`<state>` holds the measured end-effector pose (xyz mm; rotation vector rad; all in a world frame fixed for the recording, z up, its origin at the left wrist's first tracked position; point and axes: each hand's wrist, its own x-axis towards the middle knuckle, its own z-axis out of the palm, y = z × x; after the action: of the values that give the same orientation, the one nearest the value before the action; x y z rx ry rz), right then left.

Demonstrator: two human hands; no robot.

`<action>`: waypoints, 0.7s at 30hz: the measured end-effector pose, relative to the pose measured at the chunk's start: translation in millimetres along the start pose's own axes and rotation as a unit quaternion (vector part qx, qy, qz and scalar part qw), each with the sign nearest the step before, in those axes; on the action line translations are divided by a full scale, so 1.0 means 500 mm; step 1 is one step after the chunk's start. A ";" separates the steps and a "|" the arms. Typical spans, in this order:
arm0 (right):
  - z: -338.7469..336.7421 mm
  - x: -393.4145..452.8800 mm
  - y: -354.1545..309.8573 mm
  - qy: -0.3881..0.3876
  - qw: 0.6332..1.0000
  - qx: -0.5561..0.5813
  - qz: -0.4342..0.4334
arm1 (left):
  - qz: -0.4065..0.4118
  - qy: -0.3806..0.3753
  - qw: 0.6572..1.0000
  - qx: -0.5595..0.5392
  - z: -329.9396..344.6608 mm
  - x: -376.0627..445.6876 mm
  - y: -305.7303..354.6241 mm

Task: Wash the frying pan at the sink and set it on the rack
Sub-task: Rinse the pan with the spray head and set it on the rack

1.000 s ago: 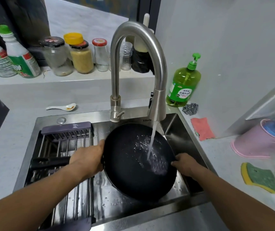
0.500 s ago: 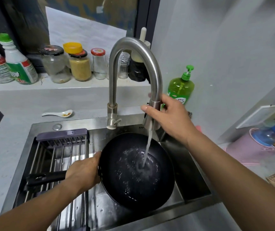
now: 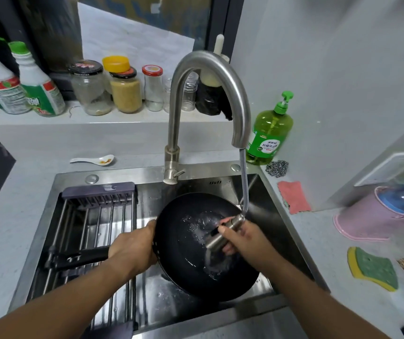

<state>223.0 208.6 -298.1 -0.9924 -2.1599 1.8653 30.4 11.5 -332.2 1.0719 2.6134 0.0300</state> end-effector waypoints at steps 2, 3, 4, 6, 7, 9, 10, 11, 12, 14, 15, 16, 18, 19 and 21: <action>0.054 0.006 0.021 0.008 0.994 0.104 0.012 | -0.007 -0.013 1.000 -0.008 0.008 -0.004 0.001; 0.082 0.012 0.017 0.007 0.990 0.141 0.008 | -0.008 -0.018 1.000 -0.010 0.012 -0.006 0.002; 0.103 0.019 0.010 0.002 0.986 0.164 -0.002 | -0.009 -0.023 1.000 -0.012 0.013 -0.007 0.003; 0.131 0.038 0.000 0.003 0.981 0.191 -0.015 | -0.008 -0.035 0.999 -0.011 0.015 -0.011 0.002; 0.135 0.048 -0.001 0.012 0.979 0.201 -0.015 | -0.005 -0.040 0.999 -0.014 0.016 -0.011 0.001; 0.135 0.066 0.006 0.032 0.977 0.211 -0.009 | 0.000 -0.050 0.999 -0.022 0.018 -0.011 -0.001; 0.131 0.073 0.011 0.042 0.977 0.209 -0.008 | 0.000 -0.053 0.998 -0.027 0.018 -0.012 -0.001; 0.124 0.079 0.016 0.053 0.978 0.202 -0.009 | 0.000 -0.055 0.998 -0.031 0.018 -0.012 -0.002; 0.115 0.084 0.020 0.066 0.979 0.194 -0.012 | 0.000 -0.055 0.998 -0.032 0.017 -0.012 -0.002; 0.086 0.092 0.026 0.100 0.978 0.185 -0.017 | -0.001 -0.054 0.998 -0.029 0.012 -0.011 -0.002; 0.067 0.096 0.030 0.114 0.977 0.180 -0.016 | -0.001 -0.050 0.998 -0.028 0.010 -0.009 -0.004; 0.046 0.099 0.034 0.122 0.978 0.167 -0.016 | -0.002 -0.046 0.999 -0.024 0.009 -0.007 -0.006; 0.003 0.103 0.044 0.137 0.984 0.111 -0.027 | -0.006 -0.034 0.999 -0.017 0.004 -0.004 -0.008; -0.019 0.104 0.051 0.148 0.987 0.052 -0.038 | -0.010 -0.023 1.000 -0.013 0.002 -0.003 -0.007; -0.061 0.103 0.059 0.155 0.976 -0.144 -0.050 | -0.017 0.005 1.000 -0.002 0.001 -0.002 -0.004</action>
<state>209.8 263.0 -334.5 -1.1139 -2.2722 1.2764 29.6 9.3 -332.7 1.0281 2.6388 0.0338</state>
